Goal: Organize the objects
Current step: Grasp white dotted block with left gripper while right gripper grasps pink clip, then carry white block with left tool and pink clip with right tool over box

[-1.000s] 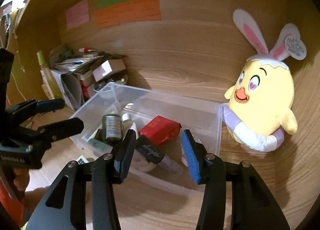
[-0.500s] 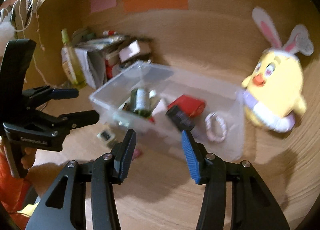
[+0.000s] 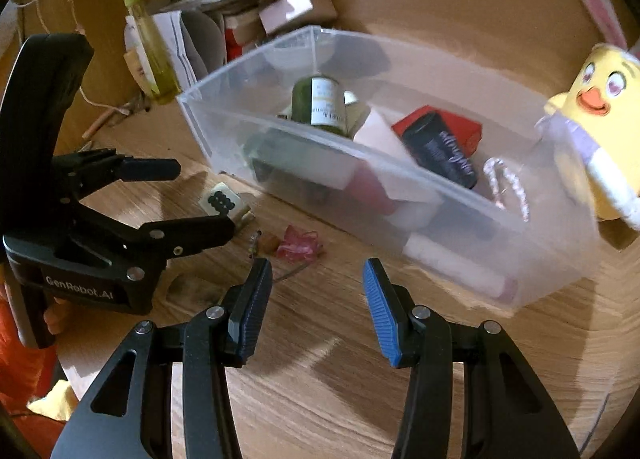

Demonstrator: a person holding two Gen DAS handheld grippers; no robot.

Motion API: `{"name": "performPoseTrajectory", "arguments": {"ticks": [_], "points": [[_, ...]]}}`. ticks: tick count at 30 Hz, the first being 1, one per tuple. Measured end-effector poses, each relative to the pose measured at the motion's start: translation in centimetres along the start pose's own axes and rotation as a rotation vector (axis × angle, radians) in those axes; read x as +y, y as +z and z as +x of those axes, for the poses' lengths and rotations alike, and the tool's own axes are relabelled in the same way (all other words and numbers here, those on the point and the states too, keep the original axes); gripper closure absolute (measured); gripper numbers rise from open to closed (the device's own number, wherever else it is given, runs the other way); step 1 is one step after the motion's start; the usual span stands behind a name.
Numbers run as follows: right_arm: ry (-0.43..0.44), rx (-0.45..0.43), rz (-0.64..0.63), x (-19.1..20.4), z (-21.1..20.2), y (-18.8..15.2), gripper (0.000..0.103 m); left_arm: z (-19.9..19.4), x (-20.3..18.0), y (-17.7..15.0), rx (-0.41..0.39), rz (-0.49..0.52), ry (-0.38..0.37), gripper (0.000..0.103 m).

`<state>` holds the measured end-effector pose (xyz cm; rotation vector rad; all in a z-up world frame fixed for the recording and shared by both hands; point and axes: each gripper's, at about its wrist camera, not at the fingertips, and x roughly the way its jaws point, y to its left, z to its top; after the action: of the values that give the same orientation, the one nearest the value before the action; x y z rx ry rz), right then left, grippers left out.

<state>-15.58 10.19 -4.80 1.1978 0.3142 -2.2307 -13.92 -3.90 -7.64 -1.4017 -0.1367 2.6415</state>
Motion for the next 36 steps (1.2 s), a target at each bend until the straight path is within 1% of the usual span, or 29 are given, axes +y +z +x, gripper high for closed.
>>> {"name": "performPoseTrajectory", "arguments": {"ticks": [4, 8, 10, 12, 13, 14, 15, 17, 18, 19, 22, 27, 31, 36], "points": [[-0.033, 0.014, -0.025, 0.4, 0.7, 0.2, 0.059, 0.0, 0.0, 0.1, -0.009, 0.008, -0.003, 0.009], [-0.049, 0.011, -0.044, 0.8, 1.1, 0.5, 0.059, 0.1, -0.1, 0.2, -0.013, 0.019, 0.001, 0.028], [-0.058, 0.011, -0.053, 1.0, 1.3, 0.6, 0.064, 0.0, 0.0, 0.2, -0.015, 0.021, -0.010, 0.031], [-0.064, 0.011, -0.064, 1.2, 1.6, 0.9, 0.066, 0.0, 0.0, 0.2, -0.016, 0.024, -0.016, 0.035], [-0.064, 0.011, -0.064, 1.2, 1.6, 0.9, 0.070, -0.1, 0.0, 0.2, -0.017, 0.028, -0.020, 0.040], [-0.066, 0.009, -0.065, 1.2, 1.7, 1.0, 0.071, -0.1, 0.0, 0.2, -0.018, 0.034, -0.022, 0.045], [-0.063, 0.008, -0.066, 1.3, 1.8, 1.1, 0.072, -0.2, 0.0, 0.1, -0.020, 0.037, -0.019, 0.047], [-0.061, 0.008, -0.067, 1.4, 1.8, 1.1, 0.075, -0.2, 0.0, 0.1, -0.021, 0.041, -0.015, 0.061], [-0.052, 0.009, -0.065, 1.4, 1.8, 1.1, 0.078, -0.2, 0.0, 0.1, -0.021, 0.038, -0.019, 0.064], [-0.050, 0.008, -0.064, 1.4, 1.8, 1.1, 0.078, -0.2, 0.0, 0.1, -0.022, 0.036, -0.021, 0.069], [-0.063, -0.005, -0.070, 1.6, 1.9, 1.0, 0.078, -0.2, 0.3, 0.0, -0.025, 0.032, -0.032, 0.069], [-0.073, -0.014, -0.087, 1.9, 1.4, 0.6, 0.078, -0.6, 0.6, -0.1, -0.048, 0.028, -0.020, 0.070], [-0.072, -0.057, -0.063, 1.3, -0.6, -0.1, 0.078, -1.1, 1.0, -0.1, -0.070, 0.010, -0.006, 0.070], [-0.077, -0.097, -0.029, 0.1, -2.5, -0.5, 0.078, -2.4, 0.8, -0.2, -0.117, 0.010, 0.013, 0.070]]}}
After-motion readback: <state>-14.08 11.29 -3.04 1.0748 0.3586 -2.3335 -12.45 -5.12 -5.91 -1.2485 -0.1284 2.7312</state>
